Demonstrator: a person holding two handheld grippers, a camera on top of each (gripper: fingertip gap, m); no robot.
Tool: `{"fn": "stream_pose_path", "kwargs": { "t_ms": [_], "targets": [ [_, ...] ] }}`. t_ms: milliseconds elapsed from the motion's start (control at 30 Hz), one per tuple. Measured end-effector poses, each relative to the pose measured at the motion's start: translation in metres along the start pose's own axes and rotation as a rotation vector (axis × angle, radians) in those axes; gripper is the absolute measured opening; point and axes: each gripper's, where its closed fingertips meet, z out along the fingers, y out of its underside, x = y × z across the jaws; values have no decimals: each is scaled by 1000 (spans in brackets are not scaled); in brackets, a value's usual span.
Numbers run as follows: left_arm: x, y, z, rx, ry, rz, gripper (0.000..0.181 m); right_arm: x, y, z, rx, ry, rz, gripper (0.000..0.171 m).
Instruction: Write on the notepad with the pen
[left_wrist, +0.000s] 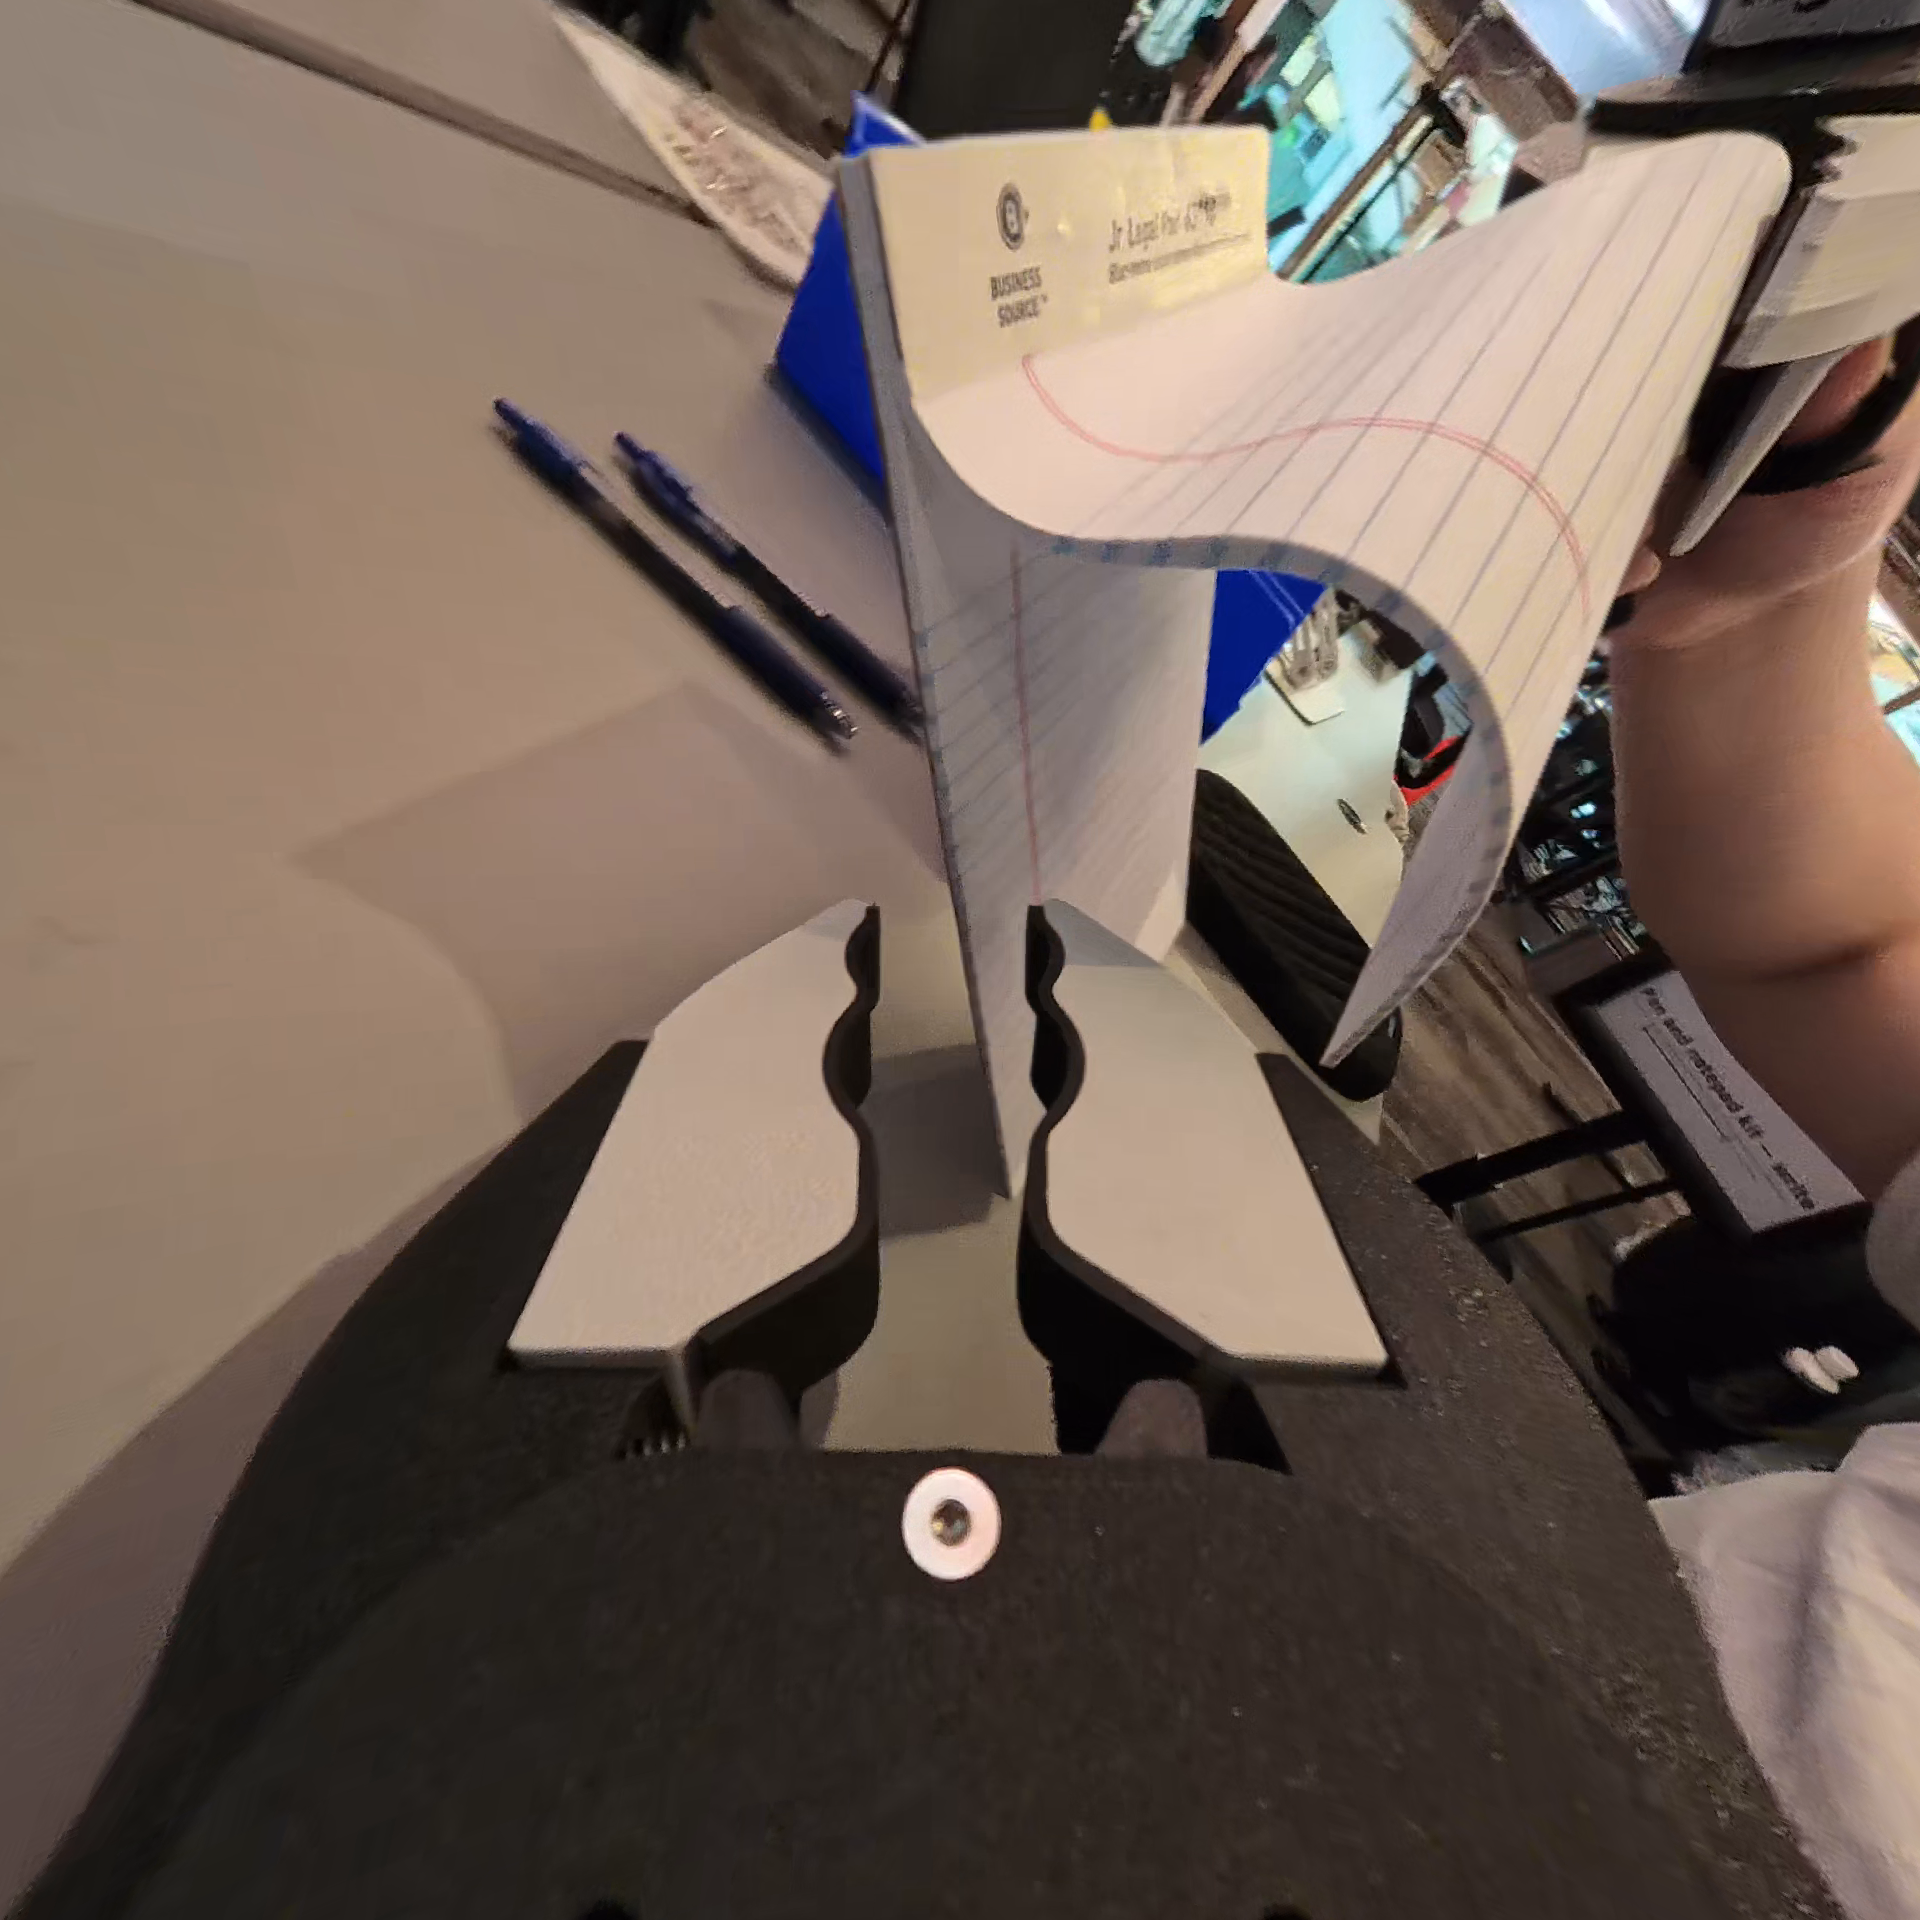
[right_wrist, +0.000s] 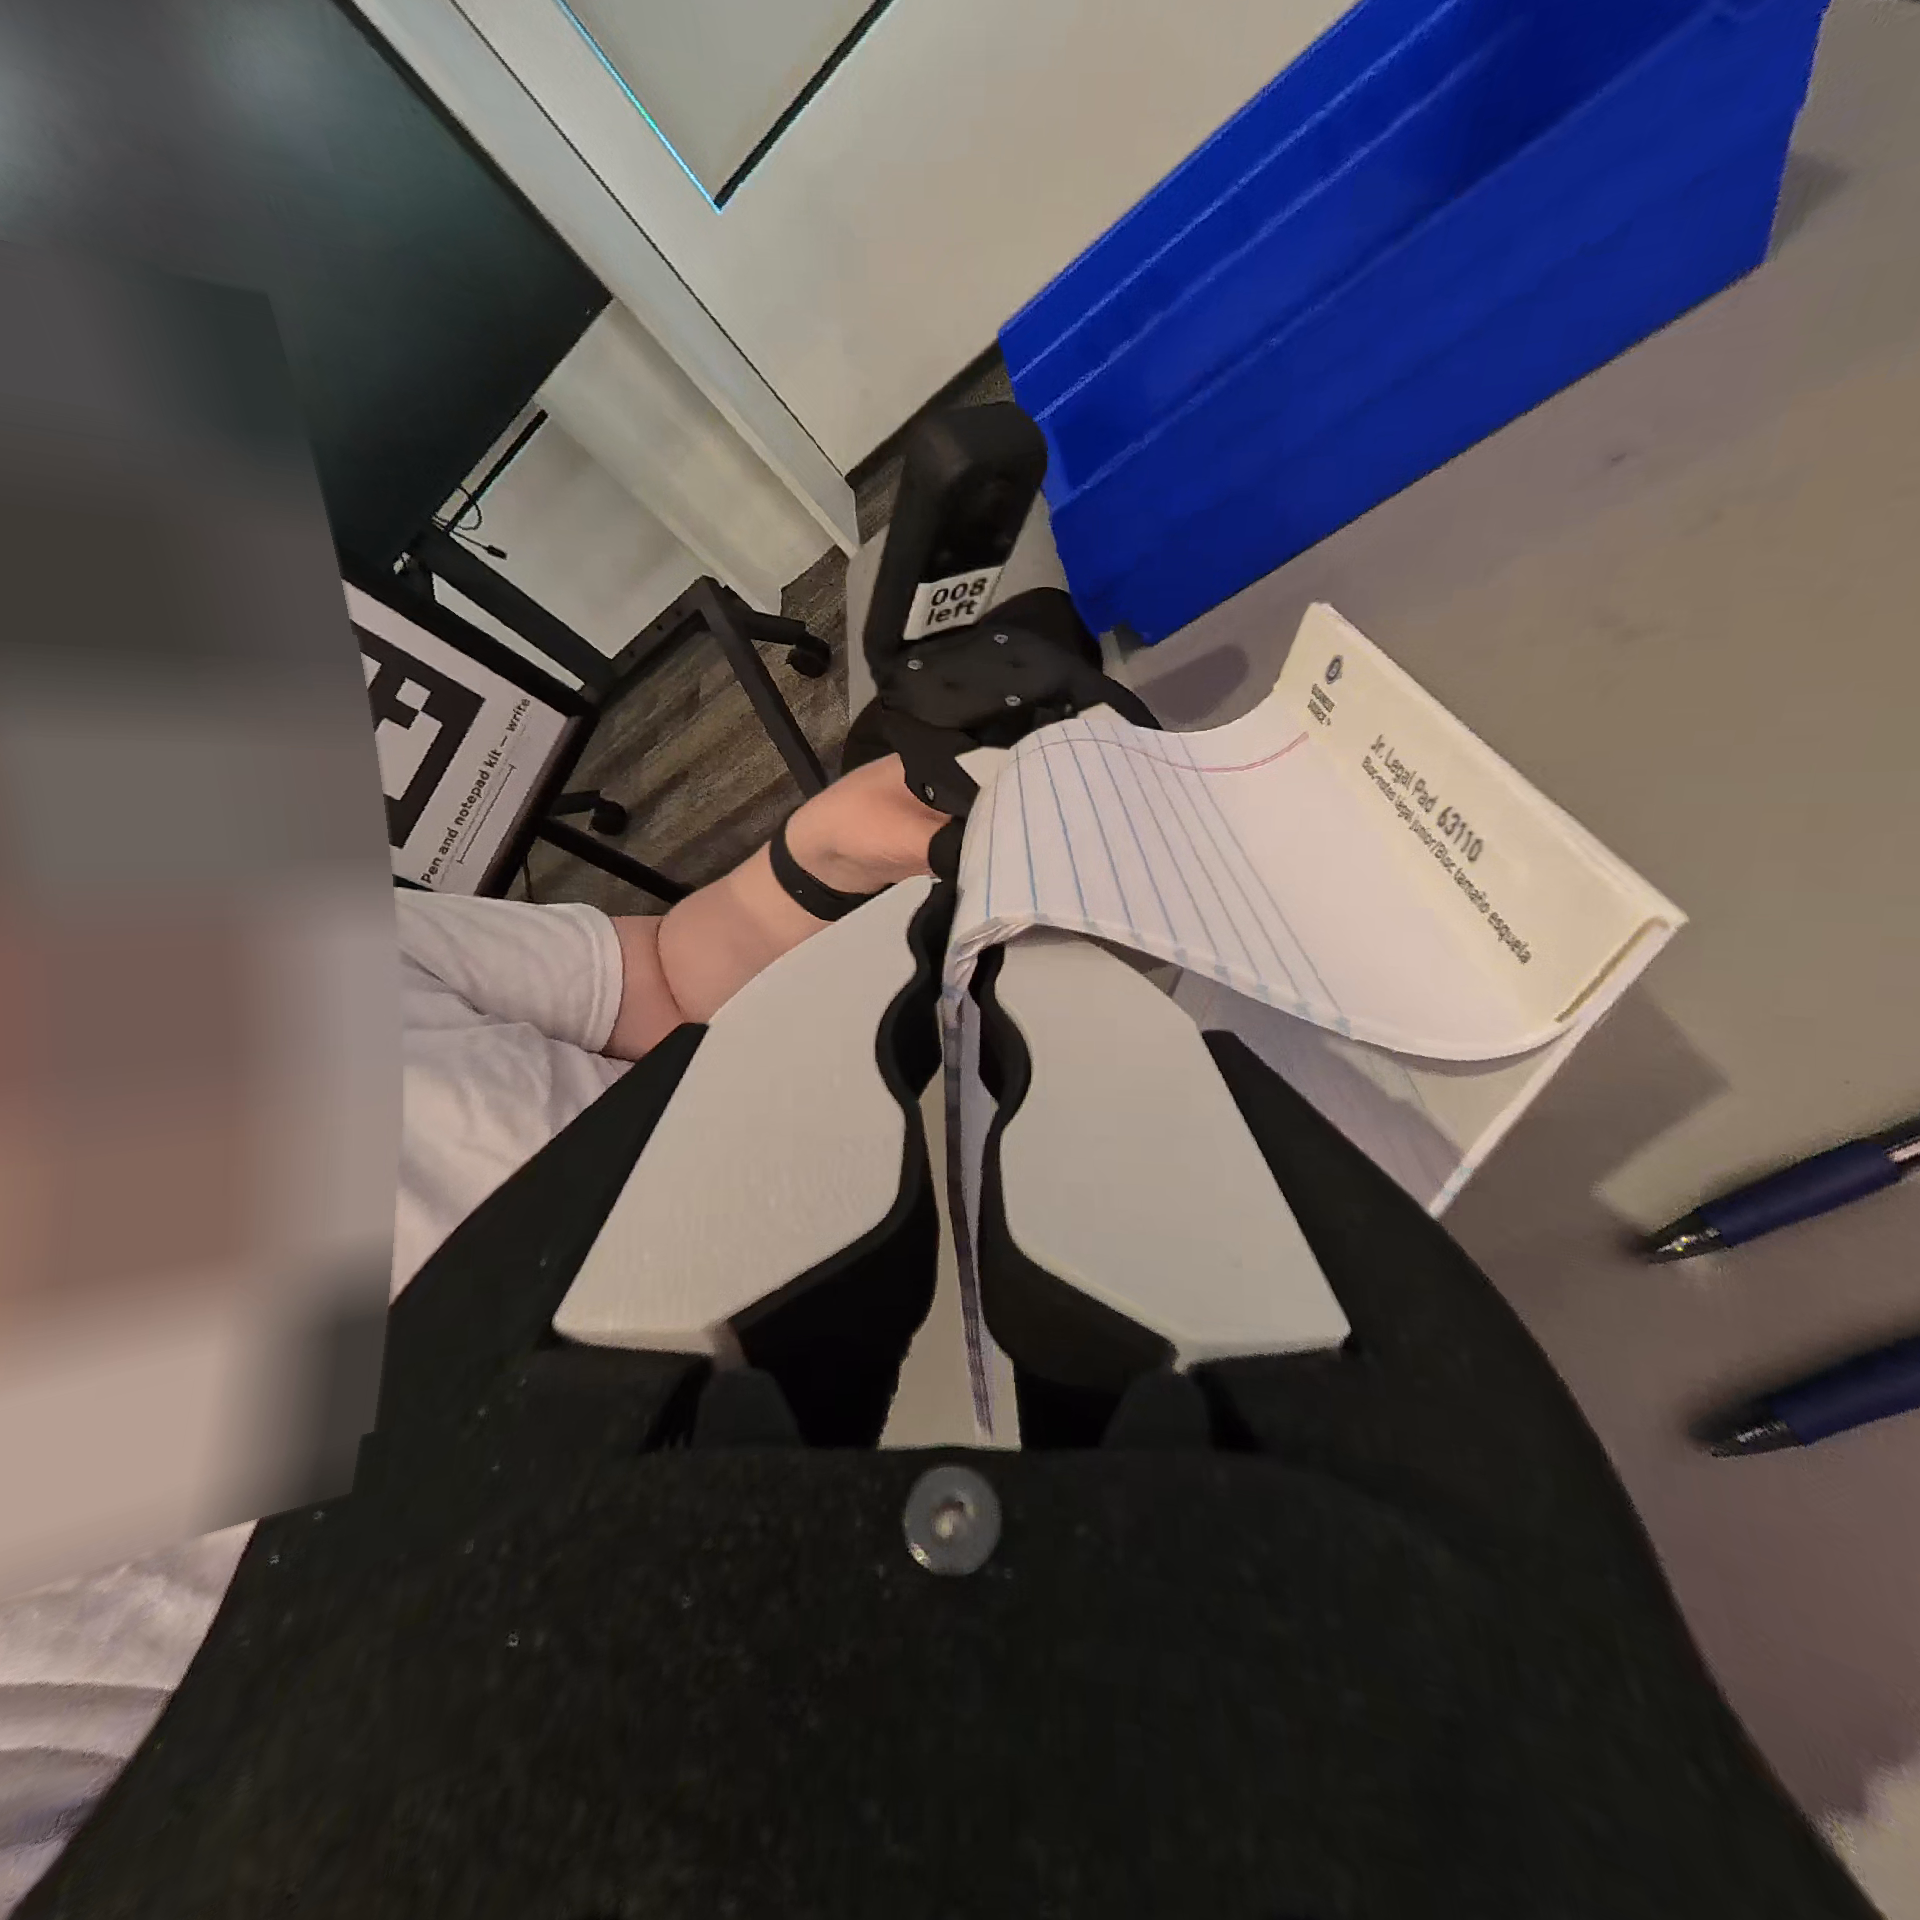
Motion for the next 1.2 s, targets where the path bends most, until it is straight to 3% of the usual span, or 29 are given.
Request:
{"fn": "stream_pose_path", "kwargs": {
  "t_ms": [167, 300, 367, 433, 600, 767, 867, 1033, 1200],
  "targets": [
    [18, -15, 6, 79, 69, 96, 37, -11, -4, -6, -2, -15, -19, 2],
    [26, -14, 18, 34, 126, 130, 38, -20, -6, -10, 8, -42, -30, 2],
    [34, -15, 23, 27, 176, 132, 31, -23, -7, -12, 7, -53, -40, 2],
    [33, -15, 27, 11, 168, 135, 12, -24, -6, -14, 10, -65, -40, 2],
    [35, -18, 30, 22, 231, 67, 2, -26, 0, -18, 12, -88, -35, 2],
    [34, -21, 25, 64, 236, 69, 4, -29, 3, -23, 5, -99, -45, 2],
    [37, -23, 26, 79, 239, 105, 16, -35, 1, -23, 3, -108, -56, 1],
    [46, -10, 36, -3, 254, 134, 25, -41, -4, -23, -2, -117, -72, 2],
    [58, -11, 37, 4, 338, 98, 2, -41, -3, -23, -1, -136, -62, 2]
  ]
}}
